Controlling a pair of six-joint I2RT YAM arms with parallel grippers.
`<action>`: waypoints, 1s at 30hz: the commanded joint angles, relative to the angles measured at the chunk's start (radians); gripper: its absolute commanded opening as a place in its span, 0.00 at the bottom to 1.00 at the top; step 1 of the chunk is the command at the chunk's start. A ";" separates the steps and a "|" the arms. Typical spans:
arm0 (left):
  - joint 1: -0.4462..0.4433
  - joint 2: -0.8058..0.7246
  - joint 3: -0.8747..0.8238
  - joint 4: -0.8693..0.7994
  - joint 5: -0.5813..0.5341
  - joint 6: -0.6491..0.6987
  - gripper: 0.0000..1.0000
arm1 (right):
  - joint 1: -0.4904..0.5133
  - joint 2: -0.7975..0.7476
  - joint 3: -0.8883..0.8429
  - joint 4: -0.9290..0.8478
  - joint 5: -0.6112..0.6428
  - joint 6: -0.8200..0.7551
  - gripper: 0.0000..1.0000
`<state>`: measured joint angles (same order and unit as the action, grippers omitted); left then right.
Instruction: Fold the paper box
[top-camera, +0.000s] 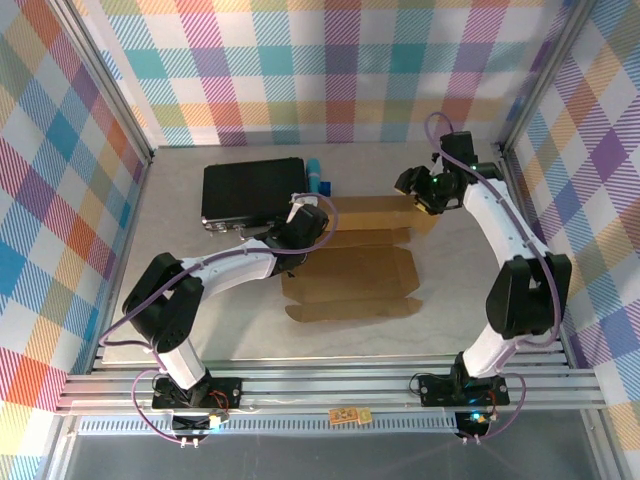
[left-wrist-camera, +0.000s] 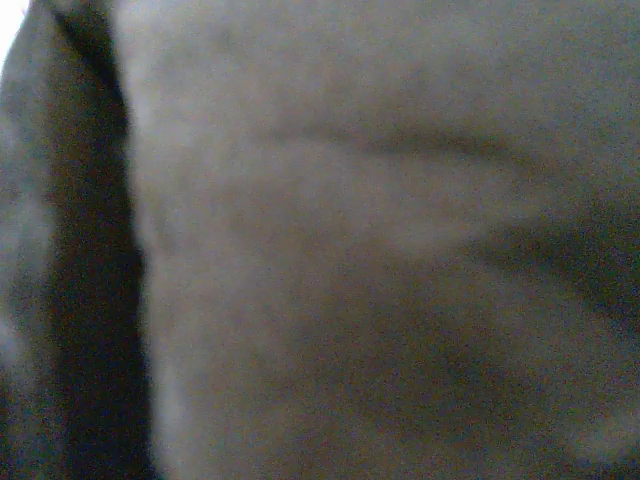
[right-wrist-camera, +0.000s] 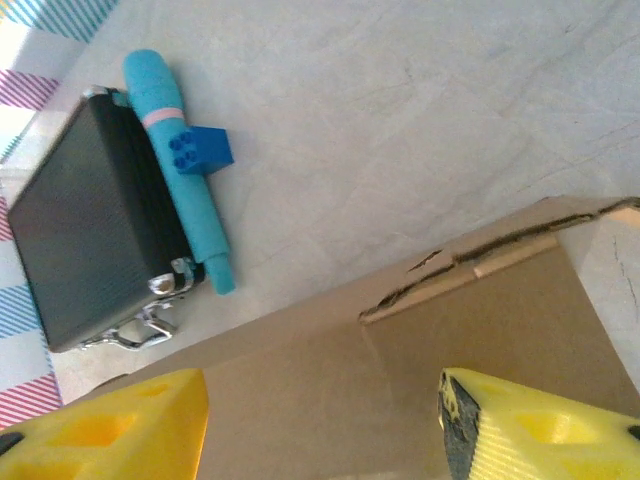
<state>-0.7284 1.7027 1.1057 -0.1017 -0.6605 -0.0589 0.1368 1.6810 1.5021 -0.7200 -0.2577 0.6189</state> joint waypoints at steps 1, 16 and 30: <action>0.017 0.018 0.036 -0.003 0.010 0.002 0.00 | -0.005 -0.003 -0.011 -0.009 -0.038 -0.028 0.64; 0.046 0.058 0.113 -0.076 0.085 -0.064 0.00 | -0.020 -0.025 -0.046 0.096 -0.171 0.081 0.35; 0.082 0.031 0.180 -0.165 0.201 -0.183 0.00 | -0.055 -0.021 0.041 0.212 -0.238 0.327 0.00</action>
<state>-0.6552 1.7550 1.2381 -0.2440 -0.5087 -0.1967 0.0841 1.6917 1.4788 -0.5411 -0.4507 0.8700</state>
